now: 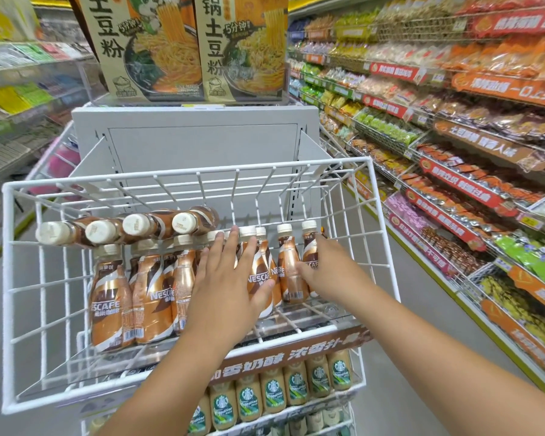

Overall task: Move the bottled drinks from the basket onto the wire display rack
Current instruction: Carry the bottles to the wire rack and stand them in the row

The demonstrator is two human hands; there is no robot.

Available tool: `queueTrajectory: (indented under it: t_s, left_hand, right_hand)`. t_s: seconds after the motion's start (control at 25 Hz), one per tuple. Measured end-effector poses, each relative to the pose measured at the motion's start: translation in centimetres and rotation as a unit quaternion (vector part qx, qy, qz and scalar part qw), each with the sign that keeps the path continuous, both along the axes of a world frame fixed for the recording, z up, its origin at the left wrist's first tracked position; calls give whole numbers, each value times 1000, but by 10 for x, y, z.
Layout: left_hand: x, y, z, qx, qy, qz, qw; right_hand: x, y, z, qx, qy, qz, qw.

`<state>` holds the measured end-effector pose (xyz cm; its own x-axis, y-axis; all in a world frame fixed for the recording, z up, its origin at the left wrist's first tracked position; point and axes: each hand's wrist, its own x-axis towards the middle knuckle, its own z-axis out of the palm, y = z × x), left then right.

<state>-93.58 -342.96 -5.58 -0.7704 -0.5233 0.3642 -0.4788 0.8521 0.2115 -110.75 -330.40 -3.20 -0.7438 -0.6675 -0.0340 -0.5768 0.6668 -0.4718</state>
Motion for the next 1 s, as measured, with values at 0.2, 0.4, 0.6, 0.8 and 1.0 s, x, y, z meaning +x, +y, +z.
queueTrajectory:
  t_s: [0.2, 0.4, 0.6, 0.8, 1.0]
  left_hand:
    - [3, -9, -1, -24, 0, -25, 999]
    - [17, 0, -3, -20, -24, -42, 999]
    - [32, 41, 12, -43, -17, -48, 998]
    - [37, 122, 23, -70, -7, -77, 995]
    - [48, 230, 15, -77, -9, -122, 989]
  right_hand:
    - [45, 16, 6, 18, 162, 114, 980]
    - [64, 37, 1, 58, 210, 99, 971]
    - [83, 89, 4, 23, 228, 80, 970]
    - [106, 184, 12, 3, 239, 46, 970]
    - [123, 296, 0, 25, 234, 0, 972]
